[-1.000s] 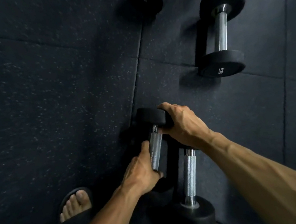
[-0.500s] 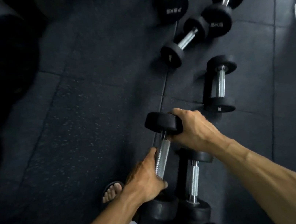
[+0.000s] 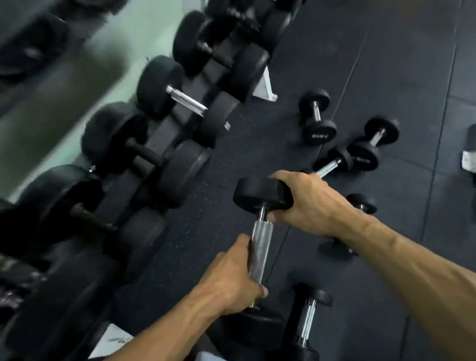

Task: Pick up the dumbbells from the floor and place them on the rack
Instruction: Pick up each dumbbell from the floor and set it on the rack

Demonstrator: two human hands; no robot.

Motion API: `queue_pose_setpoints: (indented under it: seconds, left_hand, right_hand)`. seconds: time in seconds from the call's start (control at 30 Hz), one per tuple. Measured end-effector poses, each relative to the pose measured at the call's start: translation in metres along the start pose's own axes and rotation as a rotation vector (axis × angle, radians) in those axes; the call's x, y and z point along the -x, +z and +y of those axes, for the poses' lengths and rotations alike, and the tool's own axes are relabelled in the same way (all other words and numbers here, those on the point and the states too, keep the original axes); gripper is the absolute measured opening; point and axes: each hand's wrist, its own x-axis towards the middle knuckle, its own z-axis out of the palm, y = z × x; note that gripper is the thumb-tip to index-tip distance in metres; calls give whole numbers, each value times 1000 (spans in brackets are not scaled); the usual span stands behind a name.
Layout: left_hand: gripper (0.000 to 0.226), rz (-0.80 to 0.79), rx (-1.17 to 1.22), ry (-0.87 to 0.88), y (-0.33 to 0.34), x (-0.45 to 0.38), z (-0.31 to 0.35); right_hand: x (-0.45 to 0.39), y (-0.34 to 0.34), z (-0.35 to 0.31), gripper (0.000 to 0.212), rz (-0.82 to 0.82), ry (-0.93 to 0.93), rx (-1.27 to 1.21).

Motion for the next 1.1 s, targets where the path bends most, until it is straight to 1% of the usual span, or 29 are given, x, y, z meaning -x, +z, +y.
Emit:
queue_pose_setpoints:
  seconds: [0.13, 0.23, 0.4, 0.5, 0.63, 0.77, 0.87, 0.97, 1.1]
  left_hand:
    - [71, 55, 47, 18, -60, 32, 11]
    - [71, 104, 79, 38, -110, 47, 9]
    - [81, 172, 94, 33, -197, 59, -1]
    - [82, 219, 91, 29, -248, 64, -9]
    - [83, 283, 118, -4, -308, 65, -21]
    - [89, 366, 139, -59, -355, 55, -24]
    - [93, 420, 172, -127, -383, 39, -25]
    - [94, 465, 254, -195, -409, 19, -23]
    - [88, 545, 412, -275, -443, -9, -17]
  right_hand:
    - [-19, -37, -67, 42, -29, -36, 25]
    - [-41, -55, -116, 40, -26, -83, 35]
    - [-85, -77, -196, 38, -2, -163, 67]
    - [-117, -87, -241, 37, -3, -199, 88]
    - [-164, -98, -299, 40, -19, -302, 151]
    - [-215, -109, -341, 44, -39, -393, 188]
    - [-256, -119, -364, 37, -78, -463, 219]
    - [-302, -127, -384, 31, -151, -539, 242]
    - [-362, -132, -412, 34, -223, -665, 294]
